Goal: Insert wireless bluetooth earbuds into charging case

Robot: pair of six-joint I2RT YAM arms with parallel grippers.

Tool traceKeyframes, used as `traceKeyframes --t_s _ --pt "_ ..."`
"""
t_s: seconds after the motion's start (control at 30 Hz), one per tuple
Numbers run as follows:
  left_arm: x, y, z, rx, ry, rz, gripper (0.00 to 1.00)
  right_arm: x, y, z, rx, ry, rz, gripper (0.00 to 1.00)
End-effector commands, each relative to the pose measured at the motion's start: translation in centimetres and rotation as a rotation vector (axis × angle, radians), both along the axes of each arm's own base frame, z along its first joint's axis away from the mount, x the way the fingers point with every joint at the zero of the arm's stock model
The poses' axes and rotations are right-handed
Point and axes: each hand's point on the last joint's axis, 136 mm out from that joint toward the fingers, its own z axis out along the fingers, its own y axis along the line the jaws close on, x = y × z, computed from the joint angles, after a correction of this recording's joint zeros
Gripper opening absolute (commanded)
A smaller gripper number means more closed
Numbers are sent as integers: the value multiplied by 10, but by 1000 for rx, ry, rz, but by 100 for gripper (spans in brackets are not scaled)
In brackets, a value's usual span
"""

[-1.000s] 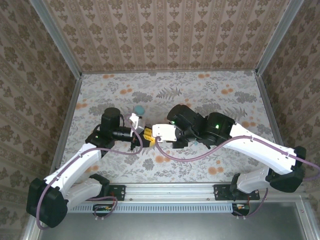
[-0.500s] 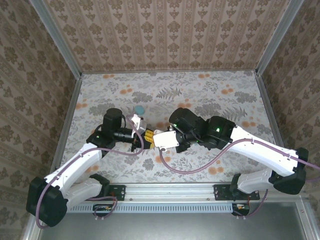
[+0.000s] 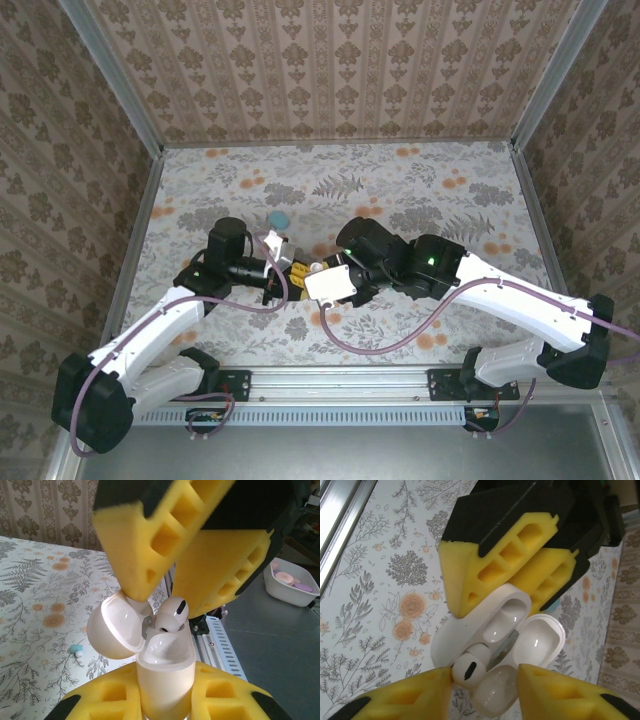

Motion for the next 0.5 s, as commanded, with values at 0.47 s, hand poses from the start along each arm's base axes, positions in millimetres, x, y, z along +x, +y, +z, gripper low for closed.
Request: traceKeyframes --t_s 0.47 --pt "50 13 20 -46 -190 348 0 15 -23 71 475 260 -282 75"
